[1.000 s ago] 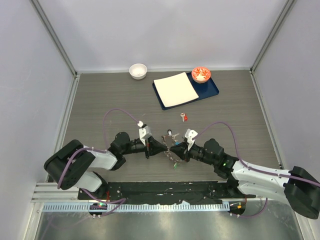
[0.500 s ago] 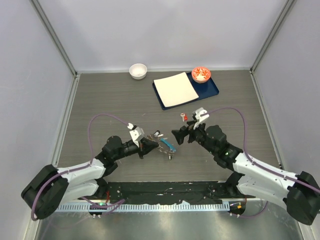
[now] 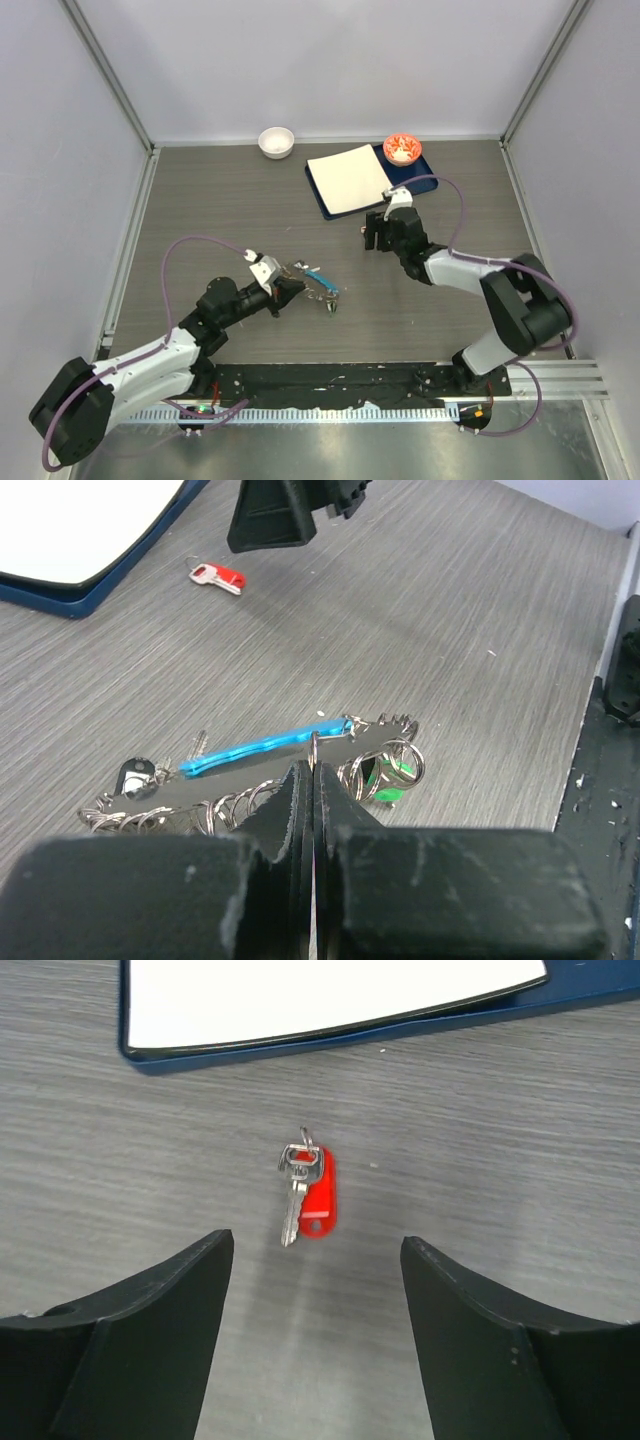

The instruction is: Put the keys on the keyring

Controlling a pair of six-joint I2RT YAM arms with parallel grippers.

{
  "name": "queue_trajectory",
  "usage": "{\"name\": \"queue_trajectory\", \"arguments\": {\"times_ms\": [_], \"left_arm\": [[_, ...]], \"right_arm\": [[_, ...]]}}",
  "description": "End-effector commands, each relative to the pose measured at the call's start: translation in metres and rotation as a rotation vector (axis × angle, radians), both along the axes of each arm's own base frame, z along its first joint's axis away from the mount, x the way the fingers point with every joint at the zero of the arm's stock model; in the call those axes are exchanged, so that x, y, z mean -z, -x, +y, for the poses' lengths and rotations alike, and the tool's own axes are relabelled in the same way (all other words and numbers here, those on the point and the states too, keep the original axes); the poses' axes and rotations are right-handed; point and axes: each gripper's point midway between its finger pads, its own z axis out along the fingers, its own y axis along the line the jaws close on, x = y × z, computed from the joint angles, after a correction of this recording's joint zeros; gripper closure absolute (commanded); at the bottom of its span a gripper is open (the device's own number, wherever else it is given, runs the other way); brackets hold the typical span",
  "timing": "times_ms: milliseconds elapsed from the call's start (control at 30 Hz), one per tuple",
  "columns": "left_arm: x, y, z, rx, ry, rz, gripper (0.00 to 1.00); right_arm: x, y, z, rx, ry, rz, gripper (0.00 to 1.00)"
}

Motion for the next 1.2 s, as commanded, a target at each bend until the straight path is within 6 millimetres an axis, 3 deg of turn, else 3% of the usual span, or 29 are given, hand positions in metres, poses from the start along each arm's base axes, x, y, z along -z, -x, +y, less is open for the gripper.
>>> {"name": "queue_trajectory", "arguments": {"times_ms": [0,133,367,1033,1167], "left_arm": [[-0.011,-0.013,0.008,-0.073,0.002,-0.059,1.0],[-0.01,-0.014,0.009,-0.081,-0.001,-0.056,1.0],[-0.009,-0.015,0.009,-0.082,-0.007,-0.053,1.0],[-0.007,-0.014,0.006,-0.065,-0.009,-0.045,1.0],[-0.007,-0.014,0.006,-0.065,-0.009,-0.045,1.0]], "right_arm": [[-0.02,-0.042,0.015,-0.001,-0.021,-0.095,0.28],[-0.001,-0.058,0.025,-0.022,-0.006,-0.075,0.44],[0.013,-0.07,0.026,-0.021,0.043,-0.07,0.76],[0.036,-0.076,0.025,-0.031,0.114,-0.035,0.8],[0.042,-0.076,0.022,-0.027,0.134,-0.027,0.86]]}}
